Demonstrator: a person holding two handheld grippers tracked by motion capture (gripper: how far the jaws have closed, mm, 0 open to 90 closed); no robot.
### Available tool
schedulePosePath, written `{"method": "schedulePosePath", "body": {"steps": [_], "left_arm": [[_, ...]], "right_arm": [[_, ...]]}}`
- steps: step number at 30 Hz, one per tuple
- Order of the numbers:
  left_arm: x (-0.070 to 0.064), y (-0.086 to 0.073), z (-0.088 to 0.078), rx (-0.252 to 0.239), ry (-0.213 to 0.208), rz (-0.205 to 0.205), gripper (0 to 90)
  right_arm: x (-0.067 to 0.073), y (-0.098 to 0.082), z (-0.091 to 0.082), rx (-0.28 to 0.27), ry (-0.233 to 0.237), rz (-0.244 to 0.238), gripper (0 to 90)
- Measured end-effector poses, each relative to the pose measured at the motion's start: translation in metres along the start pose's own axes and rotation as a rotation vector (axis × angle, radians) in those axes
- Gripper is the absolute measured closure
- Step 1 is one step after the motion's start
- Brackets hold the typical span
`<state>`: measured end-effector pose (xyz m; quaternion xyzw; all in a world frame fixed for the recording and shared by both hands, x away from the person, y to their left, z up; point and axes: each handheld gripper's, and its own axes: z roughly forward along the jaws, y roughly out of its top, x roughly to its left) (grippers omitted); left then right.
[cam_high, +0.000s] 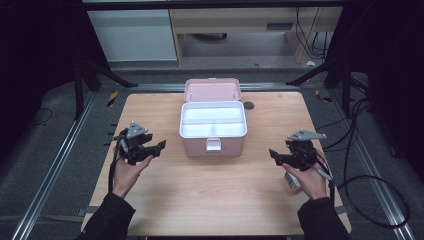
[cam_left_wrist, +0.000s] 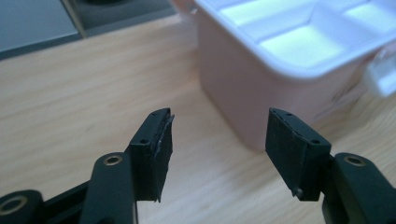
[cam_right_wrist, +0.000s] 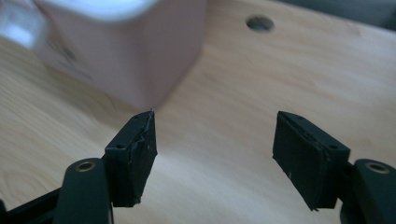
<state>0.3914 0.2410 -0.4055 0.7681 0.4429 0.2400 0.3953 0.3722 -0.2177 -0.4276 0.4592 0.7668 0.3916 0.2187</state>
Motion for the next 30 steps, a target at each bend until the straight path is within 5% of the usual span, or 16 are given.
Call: {"method": "schedulePosePath", "body": {"steps": [5, 11, 18, 23, 30], "left_arm": [[-0.013, 0.026, 0.027, -0.018, -0.032, 0.001, 45.3], [-0.021, 0.038, 0.058, 0.026, -0.041, 0.017, 49.8], [-0.017, 0.036, 0.077, 0.065, -0.055, 0.002, 57.3], [-0.010, 0.036, 0.078, 0.068, -0.069, -0.008, 60.0], [-0.009, 0.034, 0.073, 0.075, -0.048, -0.005, 60.5]], "right_arm": [[0.018, 0.037, 0.023, -0.074, 0.073, 0.001, 33.7], [0.033, 0.067, 0.067, -0.073, 0.116, -0.005, 41.9], [0.038, 0.068, 0.092, -0.022, 0.062, -0.039, 48.1], [0.032, 0.067, 0.094, -0.010, 0.097, -0.007, 53.8], [0.040, 0.068, 0.096, -0.011, 0.082, -0.011, 55.2]]}}
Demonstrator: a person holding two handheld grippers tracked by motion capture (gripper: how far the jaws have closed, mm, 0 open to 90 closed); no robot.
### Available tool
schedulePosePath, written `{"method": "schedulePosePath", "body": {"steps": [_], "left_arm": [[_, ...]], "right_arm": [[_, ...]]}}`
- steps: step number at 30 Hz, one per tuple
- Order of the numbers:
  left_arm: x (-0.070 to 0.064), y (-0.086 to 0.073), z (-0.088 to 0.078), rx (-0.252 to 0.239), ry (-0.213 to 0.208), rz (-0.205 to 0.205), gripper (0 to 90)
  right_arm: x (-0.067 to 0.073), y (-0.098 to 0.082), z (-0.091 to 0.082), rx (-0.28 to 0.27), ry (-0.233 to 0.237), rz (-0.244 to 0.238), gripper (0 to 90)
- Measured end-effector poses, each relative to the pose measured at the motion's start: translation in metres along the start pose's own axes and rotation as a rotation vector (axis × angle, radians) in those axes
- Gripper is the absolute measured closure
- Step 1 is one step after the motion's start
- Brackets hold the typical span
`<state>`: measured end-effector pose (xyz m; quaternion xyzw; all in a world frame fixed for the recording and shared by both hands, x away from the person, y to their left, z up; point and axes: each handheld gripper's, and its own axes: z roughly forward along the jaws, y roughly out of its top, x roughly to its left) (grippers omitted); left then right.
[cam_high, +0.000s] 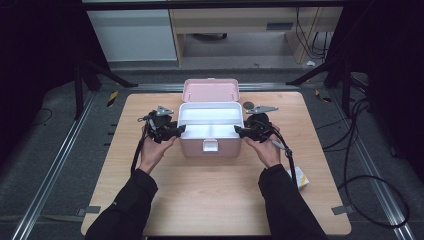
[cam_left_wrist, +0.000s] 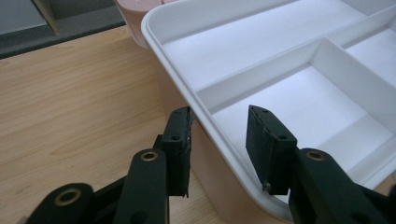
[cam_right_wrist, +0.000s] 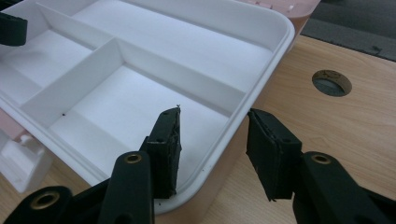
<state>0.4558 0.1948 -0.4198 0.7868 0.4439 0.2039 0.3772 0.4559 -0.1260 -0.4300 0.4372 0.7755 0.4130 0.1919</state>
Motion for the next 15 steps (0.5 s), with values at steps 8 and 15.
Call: {"method": "schedulePosePath", "body": {"steps": [8, 15], "left_arm": [[0.001, 0.001, -0.004, -0.007, 0.010, 0.038, 52.9], [0.006, 0.008, -0.029, -0.077, -0.026, 0.051, 47.9]], "right_arm": [[0.001, 0.002, 0.001, -0.017, -0.007, -0.025, 50.0], [-0.007, 0.008, -0.019, -0.104, 0.045, -0.053, 37.0]]}}
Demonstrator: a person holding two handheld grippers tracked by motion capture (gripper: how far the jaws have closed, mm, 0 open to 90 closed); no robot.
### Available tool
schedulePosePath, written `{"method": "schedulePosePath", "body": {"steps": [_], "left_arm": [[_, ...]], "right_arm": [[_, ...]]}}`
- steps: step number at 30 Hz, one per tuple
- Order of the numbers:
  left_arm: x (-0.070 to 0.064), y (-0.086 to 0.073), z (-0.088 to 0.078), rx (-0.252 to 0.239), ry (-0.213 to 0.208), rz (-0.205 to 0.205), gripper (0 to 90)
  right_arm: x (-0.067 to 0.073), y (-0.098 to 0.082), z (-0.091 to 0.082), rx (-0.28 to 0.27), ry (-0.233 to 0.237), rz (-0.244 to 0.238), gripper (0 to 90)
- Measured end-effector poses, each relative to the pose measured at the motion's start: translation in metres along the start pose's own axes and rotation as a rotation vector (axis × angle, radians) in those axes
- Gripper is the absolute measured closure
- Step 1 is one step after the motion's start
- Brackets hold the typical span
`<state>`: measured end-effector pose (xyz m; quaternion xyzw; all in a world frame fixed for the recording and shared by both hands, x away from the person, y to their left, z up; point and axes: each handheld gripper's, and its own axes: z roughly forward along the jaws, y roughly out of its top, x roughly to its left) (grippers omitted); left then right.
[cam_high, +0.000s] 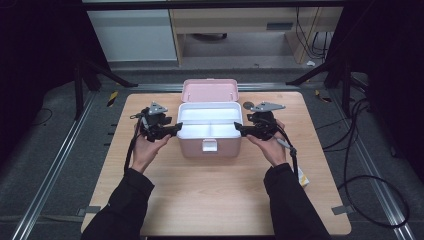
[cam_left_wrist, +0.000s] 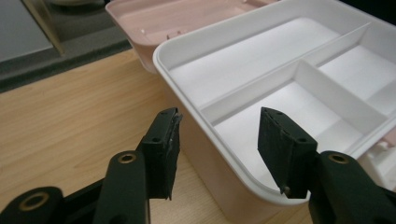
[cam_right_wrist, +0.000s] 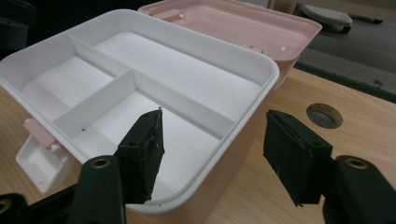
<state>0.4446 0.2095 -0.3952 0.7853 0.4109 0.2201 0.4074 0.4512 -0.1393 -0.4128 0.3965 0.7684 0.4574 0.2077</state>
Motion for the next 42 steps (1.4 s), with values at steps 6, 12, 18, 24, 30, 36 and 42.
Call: {"method": "schedulePosePath", "body": {"steps": [6, 12, 18, 24, 30, 36, 42], "left_arm": [[0.005, 0.005, -0.007, 0.008, -0.064, 0.058, 46.3], [0.012, 0.011, -0.009, 0.030, -0.123, 0.112, 46.1], [0.021, 0.030, -0.009, 0.078, -0.172, 0.185, 45.3], [0.027, 0.046, -0.001, 0.132, -0.224, 0.256, 45.0], [0.031, 0.060, 0.011, 0.174, -0.289, 0.333, 47.8], [0.030, 0.068, 0.020, 0.266, -0.330, 0.415, 51.8], [0.025, 0.073, 0.036, 0.372, -0.338, 0.497, 56.0]], "right_arm": [[-0.012, 0.007, -0.015, 0.011, 0.011, -0.068, 33.2], [-0.020, 0.021, -0.026, 0.012, 0.033, -0.131, 30.8], [-0.024, 0.042, -0.033, 0.003, 0.066, -0.193, 29.3], [-0.030, 0.057, -0.027, 0.020, 0.114, -0.252, 30.8], [-0.037, 0.065, -0.015, 0.074, 0.167, -0.315, 34.4], [-0.041, 0.066, -0.004, 0.109, 0.216, -0.371, 38.5], [-0.045, 0.062, 0.008, 0.184, 0.273, -0.426, 44.3]]}}
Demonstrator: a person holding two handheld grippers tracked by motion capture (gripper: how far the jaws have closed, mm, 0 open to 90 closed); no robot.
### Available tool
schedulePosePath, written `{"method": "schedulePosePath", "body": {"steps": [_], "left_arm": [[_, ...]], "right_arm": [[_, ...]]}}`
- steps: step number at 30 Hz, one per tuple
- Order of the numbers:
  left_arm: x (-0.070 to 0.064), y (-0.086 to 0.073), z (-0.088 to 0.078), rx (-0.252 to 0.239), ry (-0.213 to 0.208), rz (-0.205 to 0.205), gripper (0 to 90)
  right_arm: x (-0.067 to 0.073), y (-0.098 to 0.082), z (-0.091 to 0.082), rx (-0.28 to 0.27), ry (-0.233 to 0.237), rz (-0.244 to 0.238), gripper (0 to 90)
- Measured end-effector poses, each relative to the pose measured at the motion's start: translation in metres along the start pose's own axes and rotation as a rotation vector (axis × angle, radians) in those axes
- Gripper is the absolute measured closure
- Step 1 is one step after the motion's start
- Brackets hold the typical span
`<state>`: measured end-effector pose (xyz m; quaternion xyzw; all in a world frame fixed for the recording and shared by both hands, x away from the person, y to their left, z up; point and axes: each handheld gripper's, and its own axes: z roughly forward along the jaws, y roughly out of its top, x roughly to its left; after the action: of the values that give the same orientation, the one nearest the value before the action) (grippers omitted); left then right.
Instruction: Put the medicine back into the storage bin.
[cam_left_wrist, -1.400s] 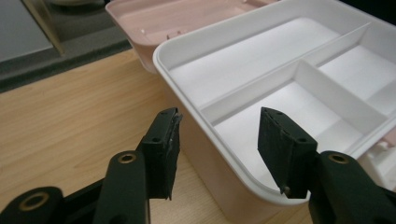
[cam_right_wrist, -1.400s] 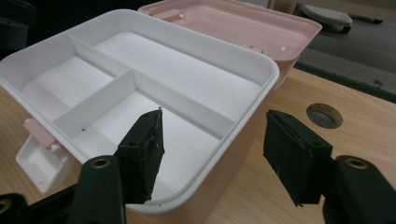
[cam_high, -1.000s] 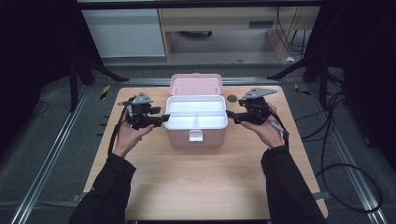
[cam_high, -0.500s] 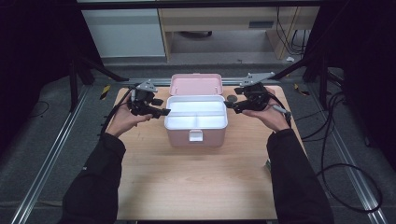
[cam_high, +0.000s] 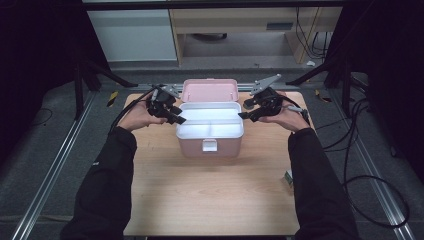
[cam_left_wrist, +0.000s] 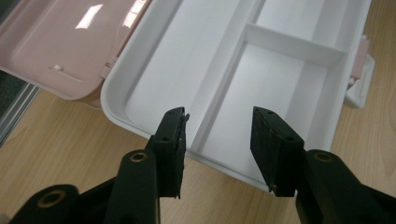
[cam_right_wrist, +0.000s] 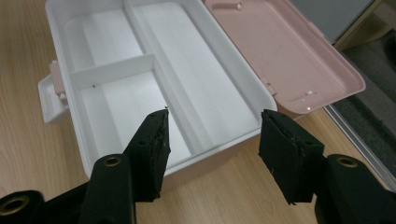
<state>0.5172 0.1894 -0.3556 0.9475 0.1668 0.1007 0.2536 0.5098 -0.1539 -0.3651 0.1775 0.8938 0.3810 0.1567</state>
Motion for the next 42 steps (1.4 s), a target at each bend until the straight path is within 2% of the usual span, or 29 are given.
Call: {"method": "schedulePosePath", "body": {"steps": [3, 5, 8, 11, 14, 16, 18, 22, 24, 26, 29, 33, 34, 37, 38, 42], "left_arm": [[0.001, 0.006, 0.006, 0.043, -0.009, 0.033, 58.3], [0.002, 0.009, 0.010, 0.063, -0.014, 0.039, 59.6], [0.004, 0.011, 0.017, 0.083, -0.017, 0.048, 62.2], [0.004, 0.011, 0.023, 0.104, -0.028, 0.066, 65.3], [0.004, 0.011, 0.030, 0.130, -0.030, 0.082, 65.9], [0.005, 0.011, 0.032, 0.140, -0.029, 0.081, 66.4], [0.006, 0.010, 0.035, 0.143, -0.036, 0.082, 67.2], [0.007, 0.010, 0.036, 0.145, -0.037, 0.089, 69.3], [0.008, 0.010, 0.036, 0.148, -0.041, 0.087, 71.9], [0.009, 0.011, 0.036, 0.161, -0.042, 0.093, 72.3], [0.007, 0.017, 0.038, 0.210, -0.034, 0.117, 75.0], [0.008, 0.017, 0.037, 0.214, -0.057, 0.119, 77.2], [0.007, 0.018, 0.037, 0.228, -0.063, 0.130, 78.1], [0.007, 0.020, 0.038, 0.251, -0.066, 0.146, 78.4], [0.006, 0.022, 0.042, 0.276, -0.060, 0.154, 79.2], [0.006, 0.024, 0.046, 0.300, -0.056, 0.160, 81.6]], "right_arm": [[0.000, 0.002, 0.006, 0.034, 0.020, -0.033, 47.1], [-0.001, 0.002, 0.010, 0.041, 0.043, -0.042, 50.3], [0.000, 0.000, 0.020, 0.086, 0.061, -0.063, 54.1], [0.004, -0.001, 0.032, 0.127, 0.069, -0.093, 56.8], [0.004, 0.000, 0.036, 0.130, 0.054, -0.111, 58.0], [0.002, 0.001, 0.036, 0.138, 0.054, -0.105, 60.6], [0.002, 0.002, 0.037, 0.161, 0.050, -0.122, 60.2], [0.005, 0.009, 0.039, 0.139, 0.062, -0.146, 60.0], [0.008, 0.011, 0.046, 0.180, 0.069, -0.170, 61.9], [0.008, 0.011, 0.048, 0.193, 0.075, -0.171, 62.7], [0.008, 0.009, 0.055, 0.224, 0.085, -0.169, 66.2], [0.010, 0.010, 0.061, 0.246, 0.093, -0.183, 68.5], [0.010, 0.011, 0.064, 0.257, 0.092, -0.189, 70.8], [0.008, 0.011, 0.065, 0.261, 0.091, -0.189, 74.8], [0.008, 0.014, 0.066, 0.287, 0.086, -0.194, 77.9], [0.007, 0.017, 0.067, 0.312, 0.088, -0.189, 78.9]]}}
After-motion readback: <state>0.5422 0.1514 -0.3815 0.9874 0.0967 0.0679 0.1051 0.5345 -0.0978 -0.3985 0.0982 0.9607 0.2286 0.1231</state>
